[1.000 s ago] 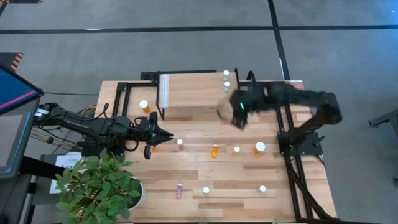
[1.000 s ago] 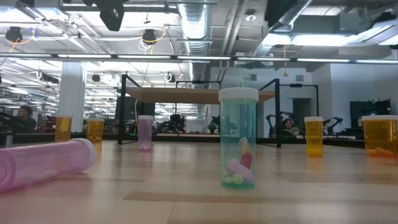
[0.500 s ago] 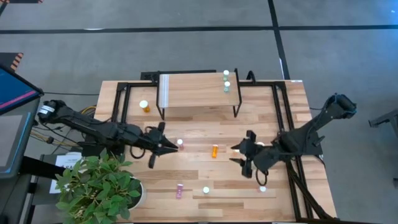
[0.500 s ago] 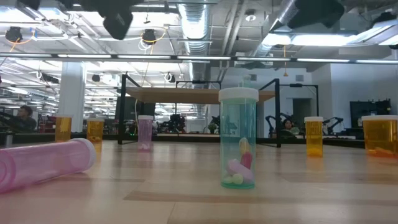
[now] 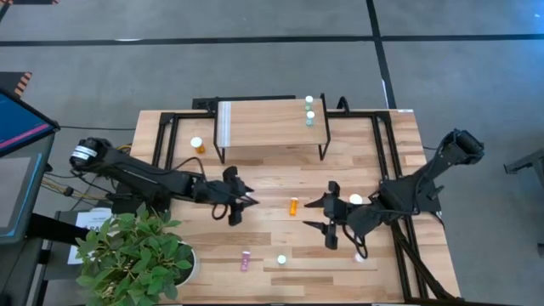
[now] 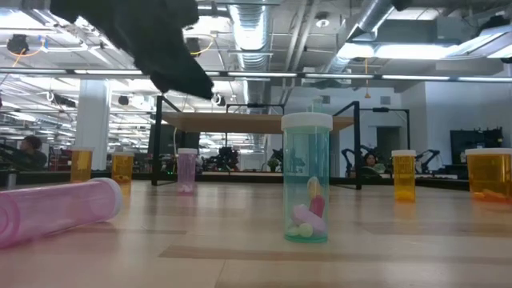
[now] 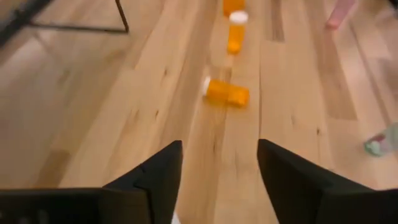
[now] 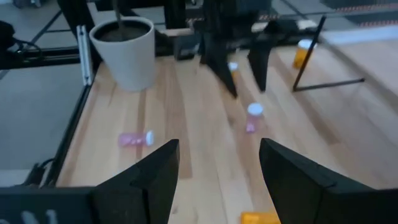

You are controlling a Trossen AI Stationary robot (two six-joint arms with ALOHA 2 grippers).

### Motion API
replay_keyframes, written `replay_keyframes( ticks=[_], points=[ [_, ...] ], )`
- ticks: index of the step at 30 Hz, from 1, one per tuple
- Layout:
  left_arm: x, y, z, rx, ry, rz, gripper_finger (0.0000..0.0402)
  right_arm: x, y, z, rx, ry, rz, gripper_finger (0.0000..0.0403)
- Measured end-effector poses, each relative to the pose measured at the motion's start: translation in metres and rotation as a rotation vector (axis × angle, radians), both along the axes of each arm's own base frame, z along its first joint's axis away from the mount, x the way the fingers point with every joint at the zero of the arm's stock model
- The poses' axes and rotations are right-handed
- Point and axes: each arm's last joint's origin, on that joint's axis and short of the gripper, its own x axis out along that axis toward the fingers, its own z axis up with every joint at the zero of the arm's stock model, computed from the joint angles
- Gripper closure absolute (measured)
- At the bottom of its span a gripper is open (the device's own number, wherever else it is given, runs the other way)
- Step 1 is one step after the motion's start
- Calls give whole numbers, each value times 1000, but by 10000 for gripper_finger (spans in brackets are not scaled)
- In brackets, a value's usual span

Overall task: Pick and place medicine bottles onto shelf by color
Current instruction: Put the top small pink pill bottle on the shelf

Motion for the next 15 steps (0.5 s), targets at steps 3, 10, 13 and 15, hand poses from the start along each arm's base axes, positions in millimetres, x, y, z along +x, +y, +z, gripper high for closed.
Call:
replay_keyframes(
  ticks=[3, 10, 13, 15],
  points=[
    [1, 0, -9, -29, 50, 2, 179, 1, -1, 1, 0, -6, -3, 159],
    [-3, 2, -23, -20, 171, 18, 172, 1, 0, 1, 12, -14, -4, 159],
    [-4, 5, -30, -14, 173, 42, 172, 1, 0, 2, 14, -17, -3, 159],
    [-6, 7, -34, -7, 190, 60, 172, 1, 0, 2, 16, -20, -3, 159]
  ],
)
